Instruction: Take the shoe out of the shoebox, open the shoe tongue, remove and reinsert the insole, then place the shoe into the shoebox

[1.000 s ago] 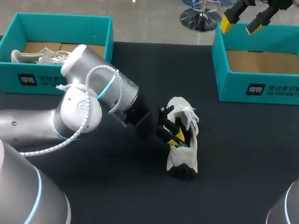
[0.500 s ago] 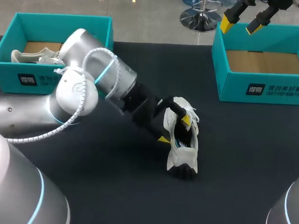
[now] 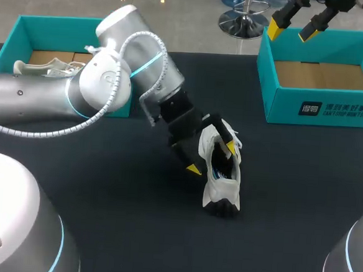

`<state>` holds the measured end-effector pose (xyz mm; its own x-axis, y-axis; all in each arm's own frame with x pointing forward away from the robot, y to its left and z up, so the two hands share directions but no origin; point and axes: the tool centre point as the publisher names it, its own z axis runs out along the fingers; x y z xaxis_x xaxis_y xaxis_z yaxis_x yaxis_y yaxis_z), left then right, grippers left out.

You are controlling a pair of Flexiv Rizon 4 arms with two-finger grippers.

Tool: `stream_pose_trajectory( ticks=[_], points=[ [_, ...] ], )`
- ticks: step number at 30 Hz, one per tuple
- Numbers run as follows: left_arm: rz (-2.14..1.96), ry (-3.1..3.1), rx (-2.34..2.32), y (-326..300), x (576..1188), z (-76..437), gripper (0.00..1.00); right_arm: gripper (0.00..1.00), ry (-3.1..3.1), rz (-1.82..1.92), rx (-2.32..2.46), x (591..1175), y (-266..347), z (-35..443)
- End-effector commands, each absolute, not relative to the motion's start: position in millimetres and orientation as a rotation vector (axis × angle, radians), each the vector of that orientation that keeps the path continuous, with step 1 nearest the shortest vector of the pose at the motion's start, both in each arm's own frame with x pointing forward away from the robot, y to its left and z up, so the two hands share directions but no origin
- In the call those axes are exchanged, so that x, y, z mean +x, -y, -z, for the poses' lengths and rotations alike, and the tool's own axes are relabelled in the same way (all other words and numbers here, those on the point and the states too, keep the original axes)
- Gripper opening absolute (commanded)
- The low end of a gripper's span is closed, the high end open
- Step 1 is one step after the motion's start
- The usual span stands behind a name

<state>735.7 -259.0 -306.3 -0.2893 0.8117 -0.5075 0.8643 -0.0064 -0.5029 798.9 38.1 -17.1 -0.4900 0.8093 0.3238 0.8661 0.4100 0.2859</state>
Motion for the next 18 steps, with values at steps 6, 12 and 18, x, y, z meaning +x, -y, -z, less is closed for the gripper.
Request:
stream_pose_trajectory(
  ticks=[6,12,18],
  points=[
    [1.143,-2.197,1.887,260,737,302,1.0,1.0,2.522,0.632,-1.509,800,-39,17],
    [0.997,-2.191,1.901,261,742,297,1.0,1.0,2.522,0.632,-1.509,800,-39,17],
    [0.901,-2.16,1.976,267,746,291,0.48,1.0,2.522,0.632,-1.509,800,-39,17]
  ],
)
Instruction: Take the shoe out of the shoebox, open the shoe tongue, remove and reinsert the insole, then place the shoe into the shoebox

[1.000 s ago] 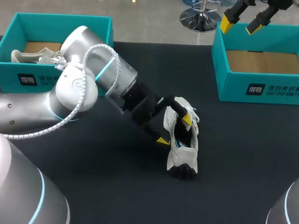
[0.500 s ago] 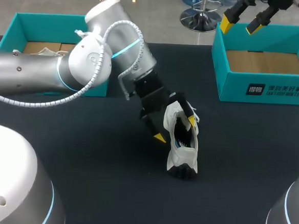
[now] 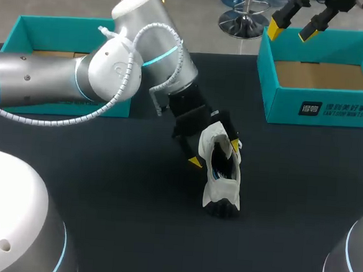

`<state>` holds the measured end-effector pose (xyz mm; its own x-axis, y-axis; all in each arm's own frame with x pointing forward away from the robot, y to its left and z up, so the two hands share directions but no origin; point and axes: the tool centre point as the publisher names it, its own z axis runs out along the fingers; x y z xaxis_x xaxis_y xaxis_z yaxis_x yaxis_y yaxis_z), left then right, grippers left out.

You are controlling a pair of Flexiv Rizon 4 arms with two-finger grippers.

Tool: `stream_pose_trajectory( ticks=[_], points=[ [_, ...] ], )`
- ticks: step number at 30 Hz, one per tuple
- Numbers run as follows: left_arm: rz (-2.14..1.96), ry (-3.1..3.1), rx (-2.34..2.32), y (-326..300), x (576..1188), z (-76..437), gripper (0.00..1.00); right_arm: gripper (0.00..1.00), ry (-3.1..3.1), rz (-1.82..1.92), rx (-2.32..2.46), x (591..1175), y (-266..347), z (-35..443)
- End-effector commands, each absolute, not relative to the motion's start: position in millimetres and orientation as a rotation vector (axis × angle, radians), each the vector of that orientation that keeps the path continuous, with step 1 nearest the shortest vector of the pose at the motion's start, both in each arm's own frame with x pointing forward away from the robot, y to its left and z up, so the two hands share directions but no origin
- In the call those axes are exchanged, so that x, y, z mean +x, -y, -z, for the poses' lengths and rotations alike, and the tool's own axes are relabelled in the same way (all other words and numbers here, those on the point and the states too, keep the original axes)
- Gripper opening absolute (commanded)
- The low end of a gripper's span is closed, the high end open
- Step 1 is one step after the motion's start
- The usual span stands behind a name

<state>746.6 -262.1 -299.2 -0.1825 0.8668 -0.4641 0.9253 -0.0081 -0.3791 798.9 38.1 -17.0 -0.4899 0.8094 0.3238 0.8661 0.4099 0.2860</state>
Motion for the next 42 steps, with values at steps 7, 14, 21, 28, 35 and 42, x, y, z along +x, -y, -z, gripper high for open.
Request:
stream_pose_trajectory(
  ticks=[7,14,21,28,35,42],
  points=[
    [0.812,-2.162,2.062,278,752,292,0.0,1.0,2.519,0.648,-1.523,797,-33,15],
    [0.742,-2.181,2.135,289,752,302,0.0,1.0,2.501,0.66,-1.588,787,-12,10],
    [0.657,-2.199,2.197,295,749,316,0.0,1.0,2.478,0.632,-1.624,783,-6,11],
    [0.576,-2.244,2.272,289,738,331,0.0,1.0,2.478,0.632,-1.624,783,-6,11],
    [0.56,-2.29,2.308,275,731,338,0.0,1.0,2.478,0.632,-1.624,783,-6,11],
    [0.523,-2.32,2.319,265,730,340,0.0,1.0,2.478,0.632,-1.624,783,-6,11]
  ],
)
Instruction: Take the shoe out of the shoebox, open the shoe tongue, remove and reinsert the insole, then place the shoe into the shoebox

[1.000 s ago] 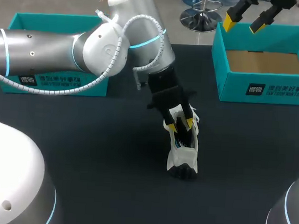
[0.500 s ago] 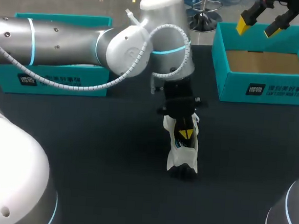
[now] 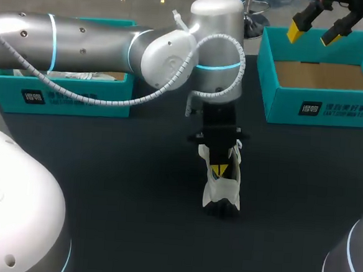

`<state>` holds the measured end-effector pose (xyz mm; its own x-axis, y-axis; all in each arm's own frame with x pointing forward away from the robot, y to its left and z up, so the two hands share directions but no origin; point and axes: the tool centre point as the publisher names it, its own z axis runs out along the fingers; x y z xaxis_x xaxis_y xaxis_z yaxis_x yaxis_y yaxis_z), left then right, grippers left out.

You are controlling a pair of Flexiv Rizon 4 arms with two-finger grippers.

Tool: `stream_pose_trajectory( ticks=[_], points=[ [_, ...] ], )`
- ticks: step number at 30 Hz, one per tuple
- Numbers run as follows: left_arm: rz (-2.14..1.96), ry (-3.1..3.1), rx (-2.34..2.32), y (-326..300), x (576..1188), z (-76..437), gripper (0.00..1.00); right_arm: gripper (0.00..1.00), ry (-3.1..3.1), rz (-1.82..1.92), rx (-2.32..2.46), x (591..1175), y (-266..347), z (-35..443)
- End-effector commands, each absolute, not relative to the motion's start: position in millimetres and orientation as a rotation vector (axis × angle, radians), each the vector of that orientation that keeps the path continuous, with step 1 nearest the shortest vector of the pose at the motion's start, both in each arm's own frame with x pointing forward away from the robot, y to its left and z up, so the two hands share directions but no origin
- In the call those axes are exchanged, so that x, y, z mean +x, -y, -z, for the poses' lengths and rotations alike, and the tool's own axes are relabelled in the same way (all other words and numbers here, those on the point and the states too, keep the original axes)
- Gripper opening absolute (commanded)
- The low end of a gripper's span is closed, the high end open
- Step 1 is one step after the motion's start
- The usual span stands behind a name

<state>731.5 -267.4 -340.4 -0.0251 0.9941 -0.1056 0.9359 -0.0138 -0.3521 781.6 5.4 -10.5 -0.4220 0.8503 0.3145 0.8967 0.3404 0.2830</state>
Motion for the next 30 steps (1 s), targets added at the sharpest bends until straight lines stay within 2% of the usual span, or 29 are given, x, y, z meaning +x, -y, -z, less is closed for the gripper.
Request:
stream_pose_trajectory(
  ticks=[1,30],
  points=[
    [-0.464,2.069,-2.069,265,729,340,0.0,1.0,2.478,0.632,-1.624,783,-6,11],
    [-0.428,2.077,-2.041,262,732,344,0.0,1.0,2.478,0.632,-1.624,783,-6,11]
  ],
)
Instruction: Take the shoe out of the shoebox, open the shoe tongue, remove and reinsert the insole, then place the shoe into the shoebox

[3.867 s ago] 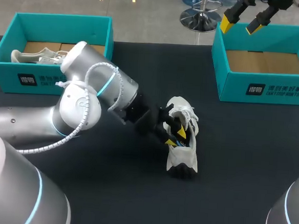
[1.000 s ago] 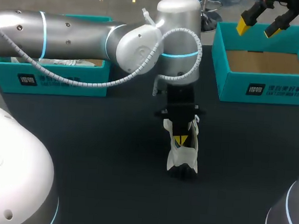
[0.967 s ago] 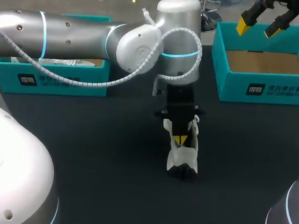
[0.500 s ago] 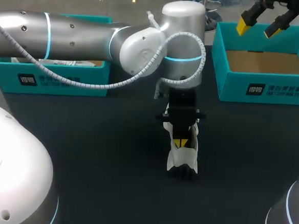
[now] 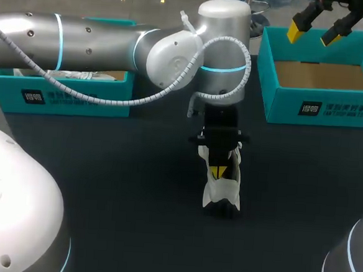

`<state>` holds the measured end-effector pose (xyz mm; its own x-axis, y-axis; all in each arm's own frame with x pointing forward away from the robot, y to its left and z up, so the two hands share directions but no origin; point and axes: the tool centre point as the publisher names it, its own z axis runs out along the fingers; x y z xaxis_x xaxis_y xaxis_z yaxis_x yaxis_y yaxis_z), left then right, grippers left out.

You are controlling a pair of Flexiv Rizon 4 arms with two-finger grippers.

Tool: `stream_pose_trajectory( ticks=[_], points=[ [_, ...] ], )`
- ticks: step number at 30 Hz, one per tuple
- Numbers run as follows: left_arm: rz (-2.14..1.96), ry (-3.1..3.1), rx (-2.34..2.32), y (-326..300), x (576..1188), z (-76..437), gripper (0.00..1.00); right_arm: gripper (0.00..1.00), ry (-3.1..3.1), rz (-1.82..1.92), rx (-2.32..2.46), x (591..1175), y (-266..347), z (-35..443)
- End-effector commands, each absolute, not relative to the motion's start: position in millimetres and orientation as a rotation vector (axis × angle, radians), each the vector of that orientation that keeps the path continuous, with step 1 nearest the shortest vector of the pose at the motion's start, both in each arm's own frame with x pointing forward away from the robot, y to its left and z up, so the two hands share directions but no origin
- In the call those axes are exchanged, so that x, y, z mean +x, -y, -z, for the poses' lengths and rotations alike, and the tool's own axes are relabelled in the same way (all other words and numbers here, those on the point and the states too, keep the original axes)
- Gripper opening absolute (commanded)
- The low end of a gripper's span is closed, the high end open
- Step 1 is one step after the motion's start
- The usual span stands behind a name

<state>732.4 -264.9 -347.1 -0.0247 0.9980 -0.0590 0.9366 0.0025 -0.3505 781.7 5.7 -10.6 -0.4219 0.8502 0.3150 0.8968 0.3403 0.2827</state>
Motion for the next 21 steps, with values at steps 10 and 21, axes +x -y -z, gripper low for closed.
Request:
stream_pose_trajectory(
  ticks=[10,21],
  points=[
    [-0.422,2.064,-2.038,262,729,348,0.0,1.0,2.478,0.632,-1.624,783,-6,11],
    [-0.401,2.081,-2.024,268,731,361,0.0,1.0,2.478,0.632,-1.624,783,-6,11]
  ],
)
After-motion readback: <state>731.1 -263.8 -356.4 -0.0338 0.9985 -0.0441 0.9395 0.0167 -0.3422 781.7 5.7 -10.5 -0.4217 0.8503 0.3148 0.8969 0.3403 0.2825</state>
